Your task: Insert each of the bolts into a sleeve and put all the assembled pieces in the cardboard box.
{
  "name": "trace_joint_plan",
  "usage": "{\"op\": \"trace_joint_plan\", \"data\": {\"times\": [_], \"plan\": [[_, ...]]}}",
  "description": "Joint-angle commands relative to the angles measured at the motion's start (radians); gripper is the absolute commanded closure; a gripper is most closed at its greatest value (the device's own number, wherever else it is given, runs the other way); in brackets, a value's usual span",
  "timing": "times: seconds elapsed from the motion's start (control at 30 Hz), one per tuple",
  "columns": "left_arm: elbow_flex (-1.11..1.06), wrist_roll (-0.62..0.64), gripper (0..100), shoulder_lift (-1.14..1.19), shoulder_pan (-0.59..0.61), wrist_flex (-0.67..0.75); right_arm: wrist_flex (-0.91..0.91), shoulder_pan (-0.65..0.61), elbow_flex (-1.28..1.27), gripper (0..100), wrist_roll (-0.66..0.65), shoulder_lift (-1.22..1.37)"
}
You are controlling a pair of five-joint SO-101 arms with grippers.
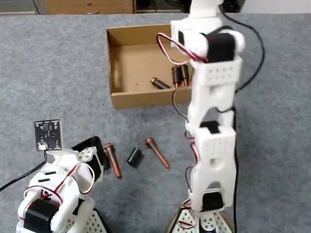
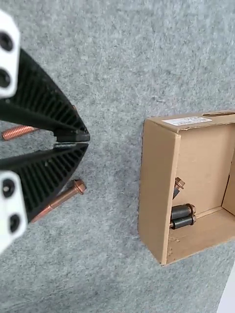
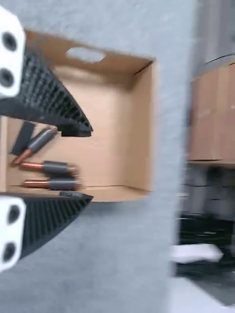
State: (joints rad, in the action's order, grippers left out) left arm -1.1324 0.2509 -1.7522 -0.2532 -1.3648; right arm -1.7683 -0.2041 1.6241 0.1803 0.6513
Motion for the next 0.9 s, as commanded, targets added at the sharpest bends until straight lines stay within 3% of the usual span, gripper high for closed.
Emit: {"op": "trace_joint_plan", "data": {"times": [0.0,0.2,0.47,0.73,0.87], "plan": [[0.017,-0.011,98,0.002,0.008,0.017,-0.020,-0.033,0.030,82.4,0.000,-0.194],[0.017,-0.011,98,0.005,0.009,0.017,-0.020,-0.033,-0.097,82.4,0.002,-0.458],[-0.002,-0.011,98,-0.001,0.012,0.018,-0.014,-0.035,-0.739,82.4,0.009,-0.920],[0.005,-0.011,98,-0.001,0.101,0.015,0.066,-0.033,-1.323,82.4,0.374,-1.219],[0.005,-0.009,98,-0.001,0.140,0.015,0.198,-0.094,-1.564,82.4,0.466,-1.236]]}}
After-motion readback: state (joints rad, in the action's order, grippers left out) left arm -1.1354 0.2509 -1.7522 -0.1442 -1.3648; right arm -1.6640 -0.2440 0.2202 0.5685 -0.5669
